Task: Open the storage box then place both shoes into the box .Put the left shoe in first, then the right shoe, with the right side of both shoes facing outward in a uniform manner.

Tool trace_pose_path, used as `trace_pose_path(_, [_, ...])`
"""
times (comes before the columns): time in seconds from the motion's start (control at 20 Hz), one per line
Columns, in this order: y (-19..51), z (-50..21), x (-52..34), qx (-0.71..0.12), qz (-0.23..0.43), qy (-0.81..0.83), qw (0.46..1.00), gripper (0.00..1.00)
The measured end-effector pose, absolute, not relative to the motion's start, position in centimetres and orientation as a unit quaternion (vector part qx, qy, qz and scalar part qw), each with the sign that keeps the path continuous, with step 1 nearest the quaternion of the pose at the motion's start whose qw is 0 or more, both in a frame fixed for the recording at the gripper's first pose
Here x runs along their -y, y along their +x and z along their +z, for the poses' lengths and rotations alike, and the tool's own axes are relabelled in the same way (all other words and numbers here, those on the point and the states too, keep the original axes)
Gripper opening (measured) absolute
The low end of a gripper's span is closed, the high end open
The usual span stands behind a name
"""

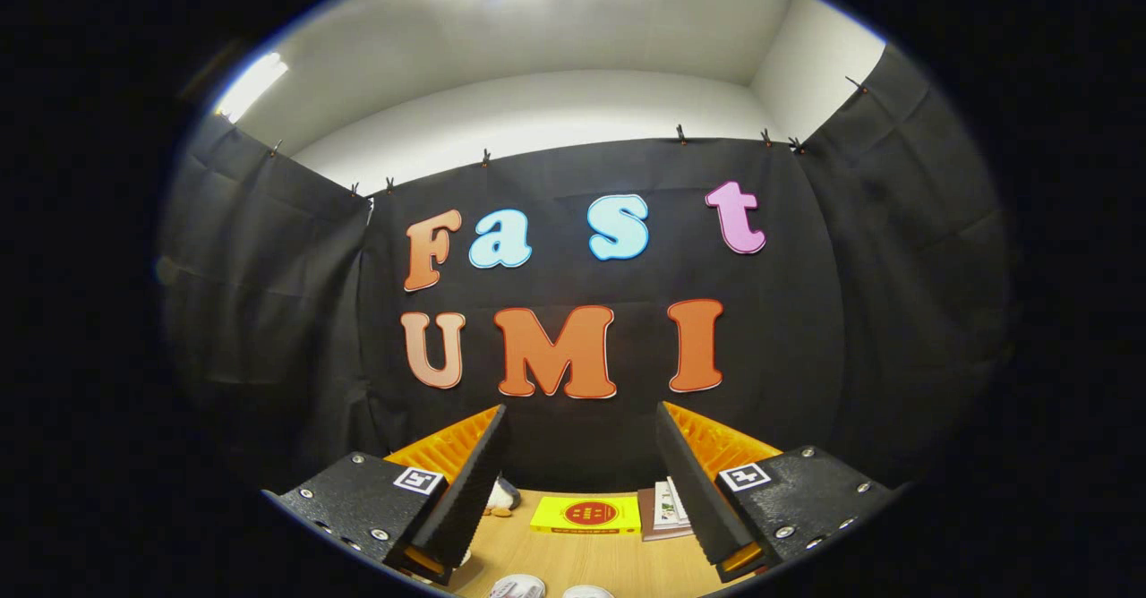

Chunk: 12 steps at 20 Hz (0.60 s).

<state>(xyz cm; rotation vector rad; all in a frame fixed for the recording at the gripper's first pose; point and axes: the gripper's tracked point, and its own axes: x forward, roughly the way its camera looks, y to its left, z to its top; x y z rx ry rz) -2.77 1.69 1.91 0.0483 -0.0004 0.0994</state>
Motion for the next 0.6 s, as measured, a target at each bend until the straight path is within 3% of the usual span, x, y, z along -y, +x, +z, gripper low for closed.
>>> trace_pose_path(0.6, [-2.7,-5.1,-5.3,-0.093,0.115,0.075,0.986,0.96])
